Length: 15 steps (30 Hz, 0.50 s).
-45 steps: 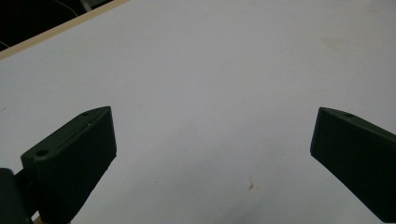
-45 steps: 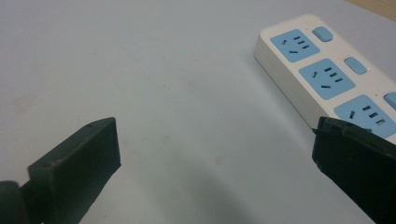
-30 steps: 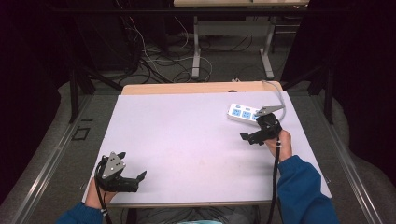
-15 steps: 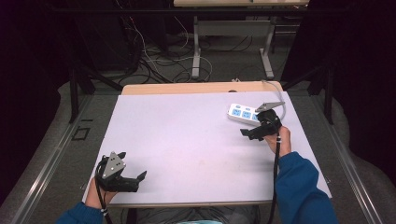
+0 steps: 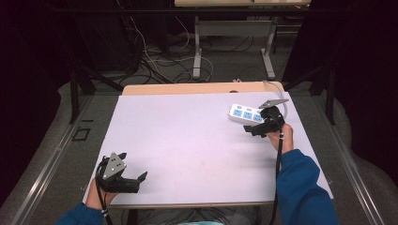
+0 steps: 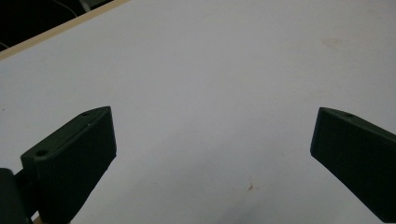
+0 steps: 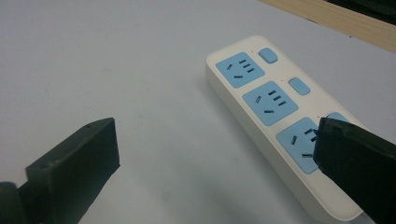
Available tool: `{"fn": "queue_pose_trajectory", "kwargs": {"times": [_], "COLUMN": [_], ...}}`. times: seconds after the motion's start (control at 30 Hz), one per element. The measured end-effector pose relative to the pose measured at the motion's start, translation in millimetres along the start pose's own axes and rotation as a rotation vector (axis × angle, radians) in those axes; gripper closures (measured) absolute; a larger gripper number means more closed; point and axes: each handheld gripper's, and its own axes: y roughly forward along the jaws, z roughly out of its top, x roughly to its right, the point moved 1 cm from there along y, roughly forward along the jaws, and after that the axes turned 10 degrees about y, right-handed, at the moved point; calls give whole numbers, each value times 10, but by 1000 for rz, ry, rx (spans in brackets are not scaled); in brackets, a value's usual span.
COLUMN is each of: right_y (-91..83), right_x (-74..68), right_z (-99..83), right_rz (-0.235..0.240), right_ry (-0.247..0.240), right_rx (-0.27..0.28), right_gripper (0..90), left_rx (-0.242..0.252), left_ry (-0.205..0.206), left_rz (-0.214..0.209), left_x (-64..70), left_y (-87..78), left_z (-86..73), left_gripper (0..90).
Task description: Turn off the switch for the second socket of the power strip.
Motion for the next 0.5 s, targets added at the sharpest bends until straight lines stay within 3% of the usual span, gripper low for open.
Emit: {"fn": "queue_pose_trajectory", "kwargs": {"times": [0.5], "right_y": [109], "right_x": [142], "right_z": [50], "right_rz": [-19], "right_ry": [48], "right_rx": [-2], "right_gripper": [0], "left_rx": [-1], "left_ry": [-6], "left_rz": [-6], "left_x": [7], "left_y": [6], "left_z": [1], "left_gripper": [3]}}
